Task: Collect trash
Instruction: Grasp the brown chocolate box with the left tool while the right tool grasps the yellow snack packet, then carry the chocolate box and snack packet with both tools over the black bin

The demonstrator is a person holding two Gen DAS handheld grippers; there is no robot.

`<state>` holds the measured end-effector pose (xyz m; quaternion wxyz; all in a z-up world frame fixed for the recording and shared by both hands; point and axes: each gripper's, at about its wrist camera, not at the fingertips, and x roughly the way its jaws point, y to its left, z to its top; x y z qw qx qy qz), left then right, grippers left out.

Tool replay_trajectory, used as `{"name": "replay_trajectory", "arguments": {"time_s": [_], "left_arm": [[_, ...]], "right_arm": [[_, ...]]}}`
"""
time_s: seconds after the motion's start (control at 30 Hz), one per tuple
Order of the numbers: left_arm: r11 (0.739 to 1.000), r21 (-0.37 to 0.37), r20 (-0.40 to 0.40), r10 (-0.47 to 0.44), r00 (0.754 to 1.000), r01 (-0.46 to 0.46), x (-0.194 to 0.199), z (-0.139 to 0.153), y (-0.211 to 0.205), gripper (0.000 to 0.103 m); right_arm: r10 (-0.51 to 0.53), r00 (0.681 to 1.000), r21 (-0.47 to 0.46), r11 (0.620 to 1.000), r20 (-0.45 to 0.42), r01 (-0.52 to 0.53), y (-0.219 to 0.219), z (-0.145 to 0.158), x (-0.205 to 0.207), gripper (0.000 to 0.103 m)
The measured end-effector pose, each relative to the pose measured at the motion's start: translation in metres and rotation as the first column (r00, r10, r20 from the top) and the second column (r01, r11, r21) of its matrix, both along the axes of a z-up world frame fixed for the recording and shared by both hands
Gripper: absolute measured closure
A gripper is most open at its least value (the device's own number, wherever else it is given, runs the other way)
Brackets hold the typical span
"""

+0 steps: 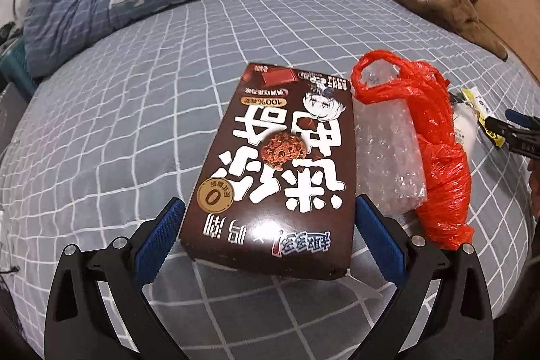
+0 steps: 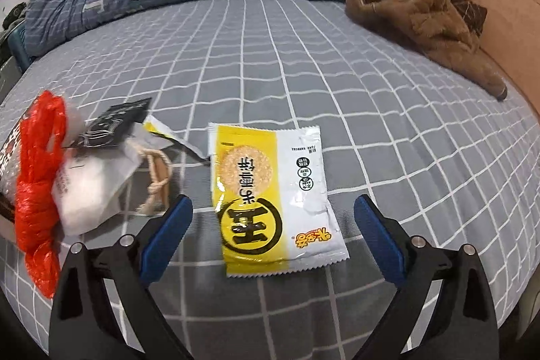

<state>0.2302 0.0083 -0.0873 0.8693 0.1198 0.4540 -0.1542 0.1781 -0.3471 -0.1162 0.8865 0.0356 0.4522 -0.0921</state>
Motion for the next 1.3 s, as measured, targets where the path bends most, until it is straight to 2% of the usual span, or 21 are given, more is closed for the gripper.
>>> {"name": "replay_trajectory", "arguments": {"time_s": [0.23,0.43,0.53,0.9,1.03,1.3], "left_arm": [[0.999,0.037,-0.014,-0.017,1.000,0.018,0.006,-0.015,-0.009,0.006],[1.000,0.020,-0.014,0.003,1.000,-0.002,0.003,-0.019,-0.010,0.012],[1.000,0.005,-0.004,0.029,1.000,-0.029,0.001,-0.019,-0.008,0.012],[0.995,-0.024,0.063,0.101,0.993,-0.100,-0.027,-0.009,-0.013,0.012],[0.992,-0.038,0.093,0.122,0.988,-0.119,-0.038,-0.003,-0.015,0.012],[0.982,-0.058,0.127,0.184,0.975,-0.178,-0.054,0.005,-0.016,0.012]], "right_arm": [[0.005,0.998,0.023,1.000,-0.060,-0.004,-0.007,-0.016,0.013,0.017],[0.028,0.996,0.067,0.998,-0.088,-0.022,-0.009,-0.021,0.018,0.029],[0.027,0.996,0.071,0.997,-0.089,-0.020,-0.008,-0.020,0.017,0.039],[0.035,0.995,0.035,0.999,-0.095,-0.031,-0.002,-0.020,0.016,0.054],[0.038,0.994,0.041,0.999,-0.102,-0.034,-0.002,-0.020,0.015,0.076],[0.020,0.999,0.017,1.000,-0.050,-0.019,0.001,-0.005,0.009,0.082]]}}
